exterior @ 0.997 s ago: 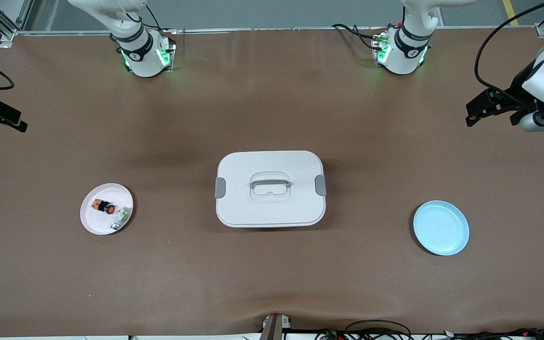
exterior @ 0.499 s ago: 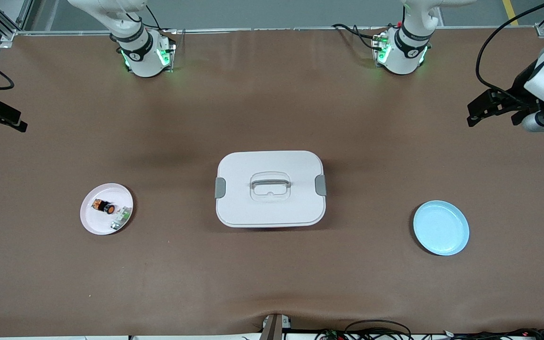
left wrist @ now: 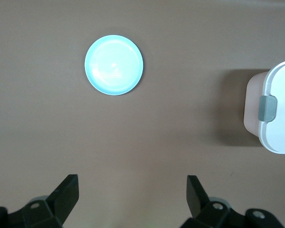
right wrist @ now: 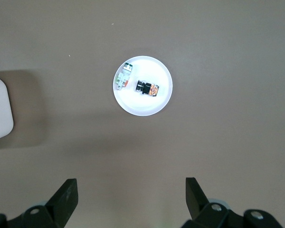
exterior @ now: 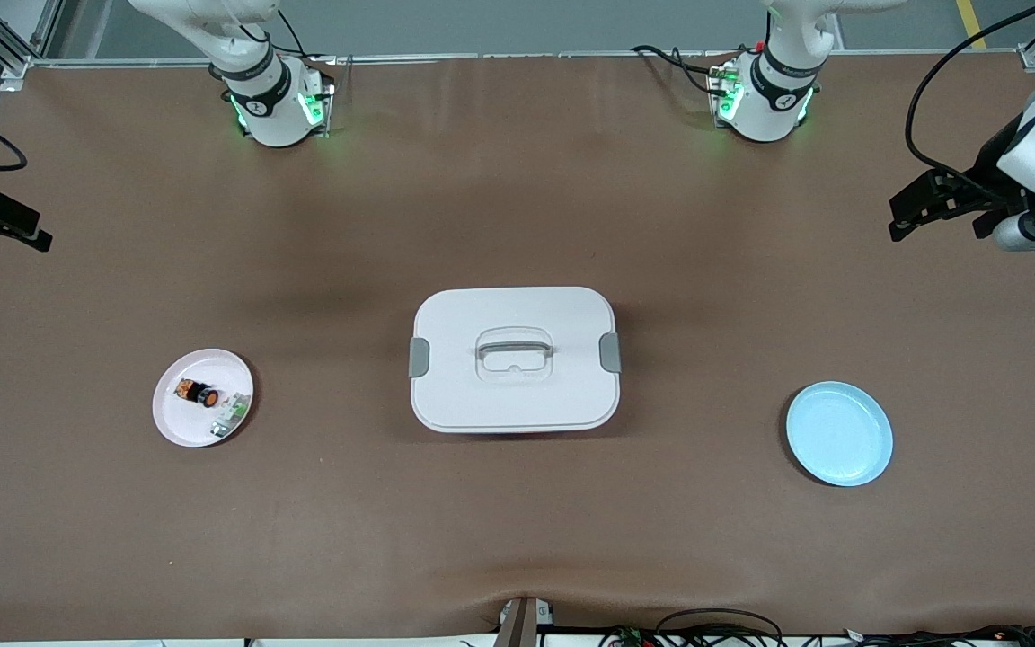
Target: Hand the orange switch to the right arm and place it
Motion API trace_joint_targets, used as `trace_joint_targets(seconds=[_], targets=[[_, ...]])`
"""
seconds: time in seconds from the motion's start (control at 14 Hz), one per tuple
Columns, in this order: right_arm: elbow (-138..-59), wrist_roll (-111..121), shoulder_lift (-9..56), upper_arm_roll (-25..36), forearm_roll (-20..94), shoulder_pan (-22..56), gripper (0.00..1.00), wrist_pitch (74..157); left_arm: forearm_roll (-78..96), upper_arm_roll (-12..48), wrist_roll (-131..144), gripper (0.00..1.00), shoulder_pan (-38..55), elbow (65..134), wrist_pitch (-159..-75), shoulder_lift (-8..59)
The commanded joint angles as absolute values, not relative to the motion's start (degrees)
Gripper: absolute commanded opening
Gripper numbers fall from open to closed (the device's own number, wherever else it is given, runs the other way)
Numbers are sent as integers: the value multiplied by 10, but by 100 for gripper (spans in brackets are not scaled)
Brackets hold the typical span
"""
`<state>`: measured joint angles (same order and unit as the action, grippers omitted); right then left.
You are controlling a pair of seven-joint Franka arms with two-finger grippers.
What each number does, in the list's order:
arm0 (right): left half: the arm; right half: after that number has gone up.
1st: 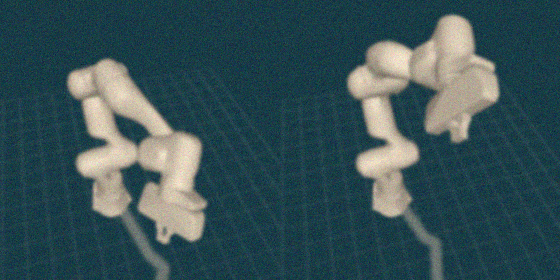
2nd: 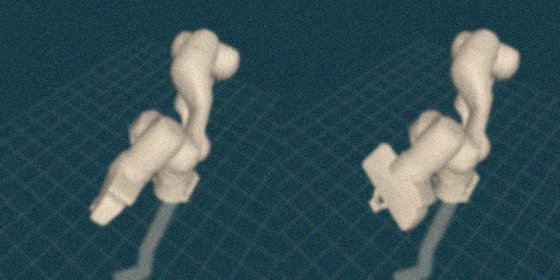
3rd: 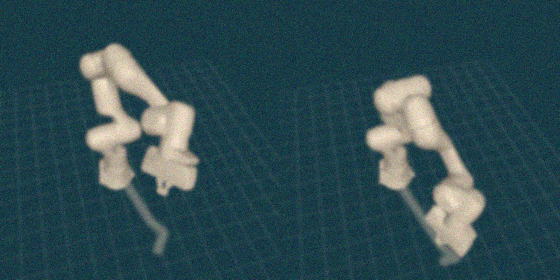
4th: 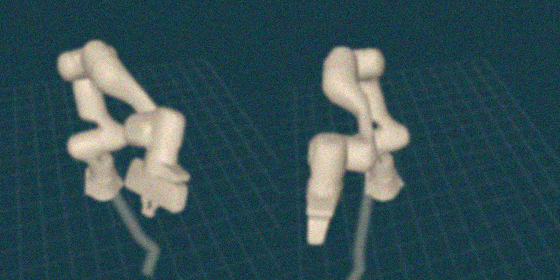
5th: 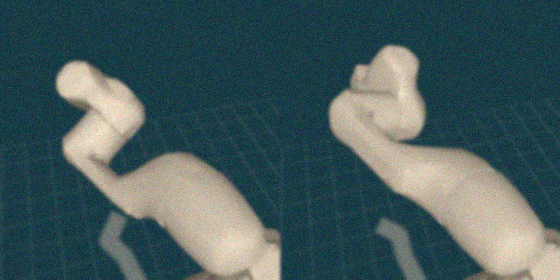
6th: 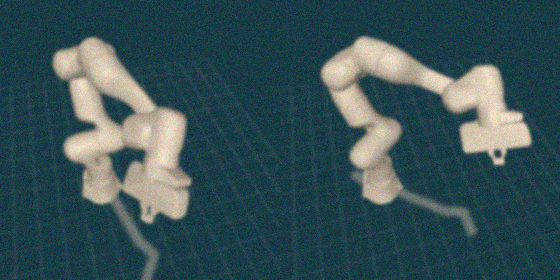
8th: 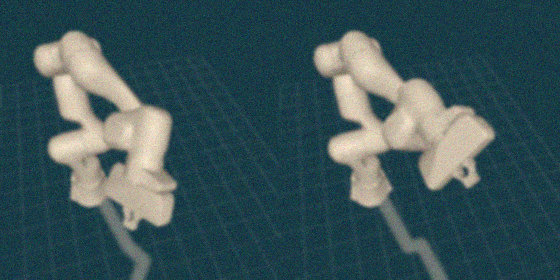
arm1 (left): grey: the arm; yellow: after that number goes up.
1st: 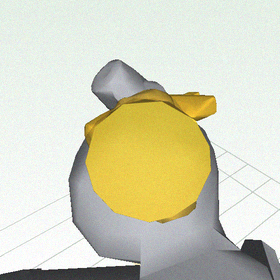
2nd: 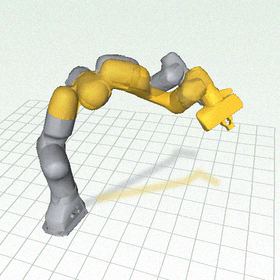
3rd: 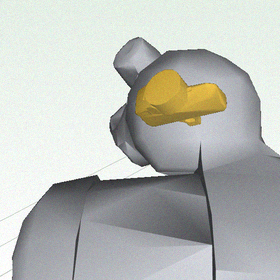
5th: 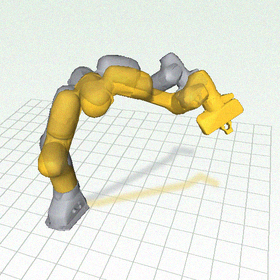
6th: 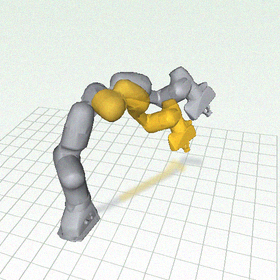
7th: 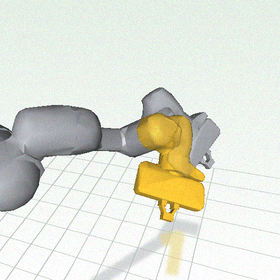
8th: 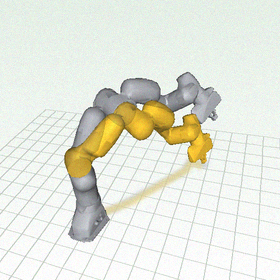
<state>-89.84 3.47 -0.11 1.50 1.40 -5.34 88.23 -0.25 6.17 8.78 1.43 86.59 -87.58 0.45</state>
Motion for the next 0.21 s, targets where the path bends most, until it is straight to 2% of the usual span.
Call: trace_joint_targets(seconds=[0.0,0.14], targets=[[-883,31,5,13,15,-57,100,874,-2,59,80,100,16,858,-870,6],[-883,31,5,13,16,-57,100,874,-1,59,80,100,16,857,-870,5]])
